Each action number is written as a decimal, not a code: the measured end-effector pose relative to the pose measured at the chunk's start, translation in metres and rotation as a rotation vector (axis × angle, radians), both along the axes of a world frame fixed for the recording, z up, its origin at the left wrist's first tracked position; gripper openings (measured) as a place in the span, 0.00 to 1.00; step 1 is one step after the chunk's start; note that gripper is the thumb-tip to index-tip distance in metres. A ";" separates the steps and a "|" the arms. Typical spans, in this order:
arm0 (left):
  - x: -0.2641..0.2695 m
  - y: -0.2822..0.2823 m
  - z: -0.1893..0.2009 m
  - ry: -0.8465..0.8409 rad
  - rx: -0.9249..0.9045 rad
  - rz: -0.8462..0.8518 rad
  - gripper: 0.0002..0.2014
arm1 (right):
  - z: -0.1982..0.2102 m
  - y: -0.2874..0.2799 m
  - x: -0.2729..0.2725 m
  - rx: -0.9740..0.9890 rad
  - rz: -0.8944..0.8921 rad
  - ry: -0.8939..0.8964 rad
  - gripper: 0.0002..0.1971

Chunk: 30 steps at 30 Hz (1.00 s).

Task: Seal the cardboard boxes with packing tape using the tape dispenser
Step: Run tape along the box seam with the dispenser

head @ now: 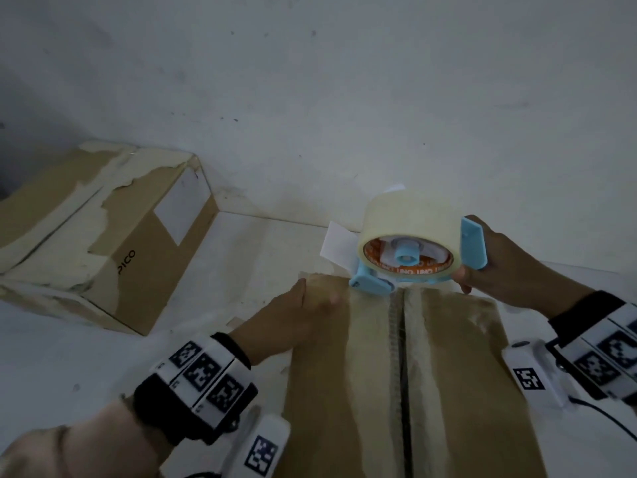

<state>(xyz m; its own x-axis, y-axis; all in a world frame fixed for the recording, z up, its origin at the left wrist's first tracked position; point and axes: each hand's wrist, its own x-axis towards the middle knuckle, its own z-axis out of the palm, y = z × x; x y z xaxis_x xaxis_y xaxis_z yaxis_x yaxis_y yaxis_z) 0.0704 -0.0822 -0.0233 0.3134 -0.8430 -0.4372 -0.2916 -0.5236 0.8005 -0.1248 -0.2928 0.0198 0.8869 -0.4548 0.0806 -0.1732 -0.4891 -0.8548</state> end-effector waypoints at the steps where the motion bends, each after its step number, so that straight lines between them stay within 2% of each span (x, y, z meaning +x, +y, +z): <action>1: 0.002 -0.001 -0.004 -0.081 0.017 -0.039 0.34 | 0.000 0.001 0.000 0.001 -0.006 0.005 0.32; 3: 0.011 -0.004 -0.007 -0.196 -0.001 -0.075 0.30 | 0.001 0.002 0.000 -0.002 -0.026 0.023 0.39; 7: 0.026 -0.014 0.000 -0.199 0.009 -0.172 0.28 | 0.002 0.004 -0.003 0.010 -0.052 0.052 0.45; 11: 0.040 -0.036 0.008 -0.410 0.169 -0.313 0.35 | 0.005 0.007 -0.006 0.015 -0.090 0.110 0.52; 14: 0.046 -0.050 0.019 -0.536 0.257 -0.407 0.33 | 0.008 0.014 -0.006 0.060 -0.085 0.117 0.46; 19: 0.053 -0.072 0.034 -0.744 0.280 -0.465 0.27 | 0.006 0.029 -0.005 0.131 -0.107 0.059 0.31; 21: 0.045 -0.078 0.037 -0.824 0.242 -0.462 0.23 | 0.002 0.033 -0.007 0.138 -0.128 0.052 0.30; 24: 0.027 -0.074 0.031 -0.835 0.205 -0.490 0.26 | -0.005 0.039 -0.009 0.140 -0.183 0.037 0.26; 27: 0.014 -0.066 0.019 -0.878 0.310 -0.595 0.28 | -0.009 0.045 -0.010 0.144 -0.213 0.035 0.31; 30: 0.010 -0.066 0.016 -0.894 0.354 -0.545 0.27 | -0.012 0.055 -0.010 0.157 -0.246 0.058 0.30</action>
<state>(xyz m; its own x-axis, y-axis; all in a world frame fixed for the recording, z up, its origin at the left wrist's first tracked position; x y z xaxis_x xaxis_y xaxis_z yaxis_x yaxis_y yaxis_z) 0.0799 -0.1484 -0.0070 0.2613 -0.8363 -0.4821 -0.9516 -0.3070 0.0167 -0.1350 -0.2380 0.0075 0.7496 -0.6596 -0.0553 -0.3211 -0.2892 -0.9018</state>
